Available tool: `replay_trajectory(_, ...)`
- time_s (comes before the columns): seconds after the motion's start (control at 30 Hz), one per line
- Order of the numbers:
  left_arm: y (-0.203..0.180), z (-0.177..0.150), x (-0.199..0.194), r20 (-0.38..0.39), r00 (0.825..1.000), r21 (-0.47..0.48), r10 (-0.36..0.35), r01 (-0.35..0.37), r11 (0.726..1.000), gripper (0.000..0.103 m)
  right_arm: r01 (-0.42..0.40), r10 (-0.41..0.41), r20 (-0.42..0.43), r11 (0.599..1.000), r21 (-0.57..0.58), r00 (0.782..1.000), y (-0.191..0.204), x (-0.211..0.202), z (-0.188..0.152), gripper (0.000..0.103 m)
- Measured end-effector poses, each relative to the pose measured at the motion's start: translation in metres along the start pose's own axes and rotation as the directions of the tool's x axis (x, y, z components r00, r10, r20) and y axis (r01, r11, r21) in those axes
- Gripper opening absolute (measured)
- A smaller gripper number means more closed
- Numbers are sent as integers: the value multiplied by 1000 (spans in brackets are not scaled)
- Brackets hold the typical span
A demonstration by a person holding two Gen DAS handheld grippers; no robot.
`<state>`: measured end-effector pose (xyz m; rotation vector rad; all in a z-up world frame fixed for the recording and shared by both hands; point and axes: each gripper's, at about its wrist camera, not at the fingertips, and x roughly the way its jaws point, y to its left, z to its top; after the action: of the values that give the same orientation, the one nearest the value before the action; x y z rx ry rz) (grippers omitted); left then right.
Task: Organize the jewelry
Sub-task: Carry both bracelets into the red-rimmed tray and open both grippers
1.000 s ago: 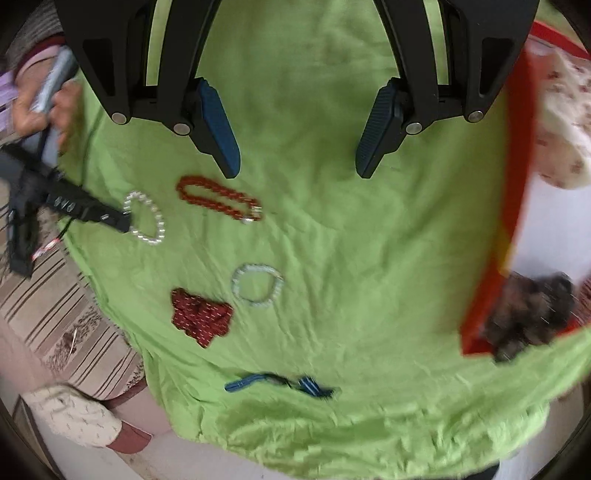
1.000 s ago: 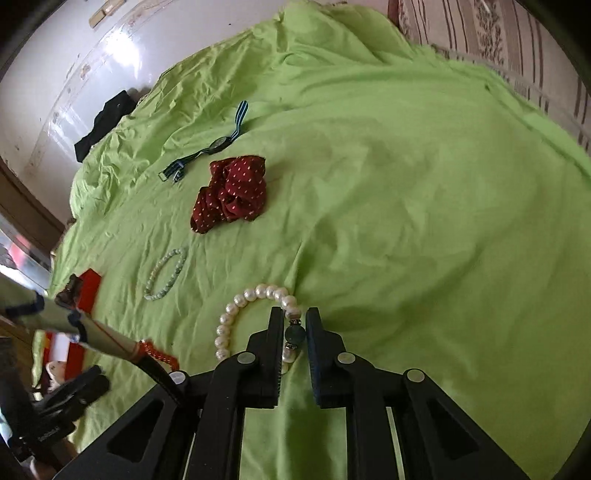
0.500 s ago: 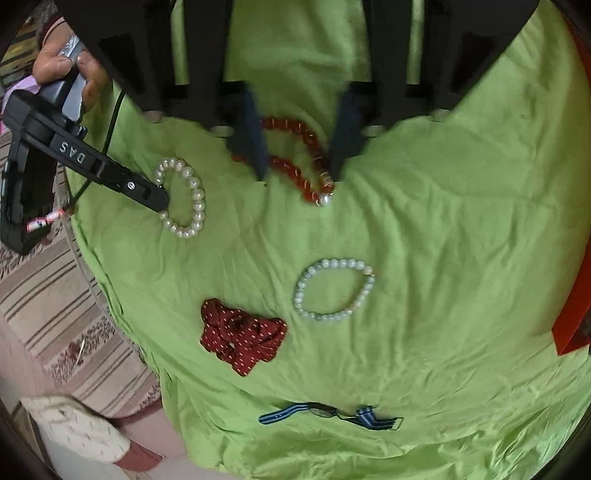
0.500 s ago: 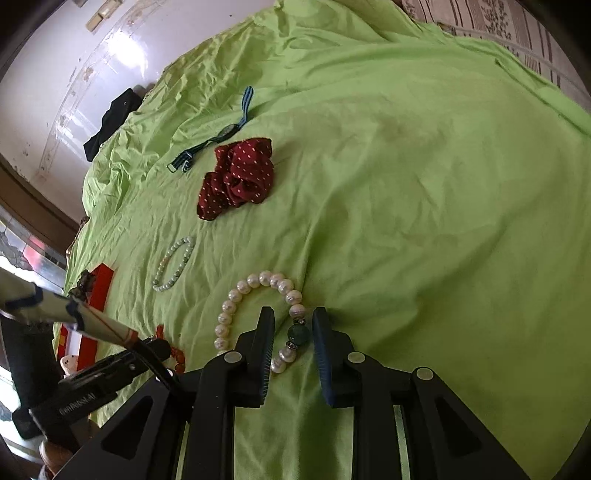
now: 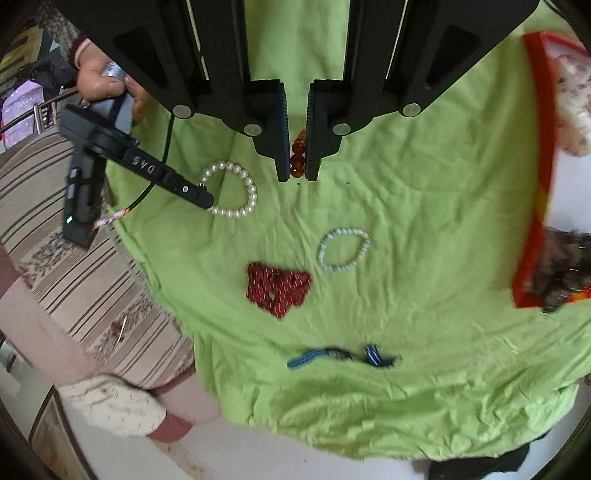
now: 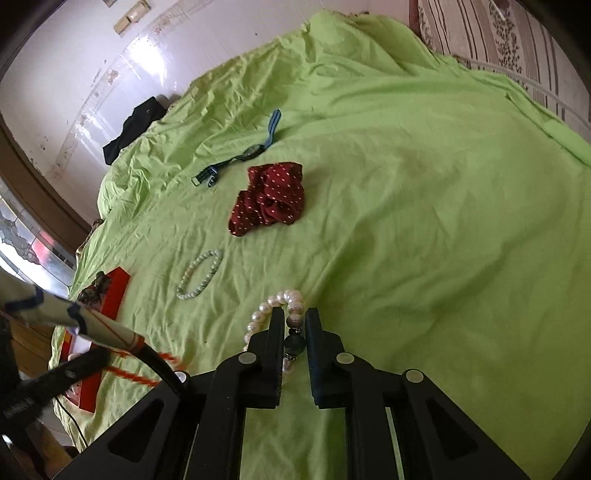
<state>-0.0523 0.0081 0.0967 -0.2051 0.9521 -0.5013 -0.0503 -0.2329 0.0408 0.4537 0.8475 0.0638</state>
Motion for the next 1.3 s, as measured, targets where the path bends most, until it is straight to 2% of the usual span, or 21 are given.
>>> replay_trajectory(0.2,34,5,-63,86,996,-59,14,-9,998,7,-6,6,15,999,-51,1000,24,-13,-10,12)
replay_trajectory(0.3,56,7,-93,130,990,-84,53,-42,996,7,10,-6,38,993,-121,999,48,-24,-11,12)
replay_trajectory(0.4,86,8,-118,162,981,-121,104,-85,989,7,-11,19,49,988,-156,999,72,-35,-13,12)
replay_trajectory(0.67,170,11,-147,196,957,-249,215,-164,955,7,-47,52,10,959,-278,999,149,-34,-17,12)
replay_trajectory(0.83,233,12,-151,204,952,-354,227,-145,924,7,-50,49,-13,931,-360,999,199,-26,-16,12)
replay_trajectory(0.97,277,9,-150,194,957,-450,217,-110,886,7,-61,49,-40,910,-410,998,236,-14,-17,12)
replay_trajectory(1.07,304,6,-150,178,956,-503,234,-116,856,7,-90,62,-79,899,-429,995,265,1,-18,12)
replay_trajectory(1.17,324,4,-152,165,943,-542,289,-158,825,7,-123,76,-123,885,-449,990,300,23,-21,12)
replay_trajectory(1.3,348,0,-155,142,912,-582,384,-237,778,7,-178,94,-193,859,-479,977,360,61,-29,12)
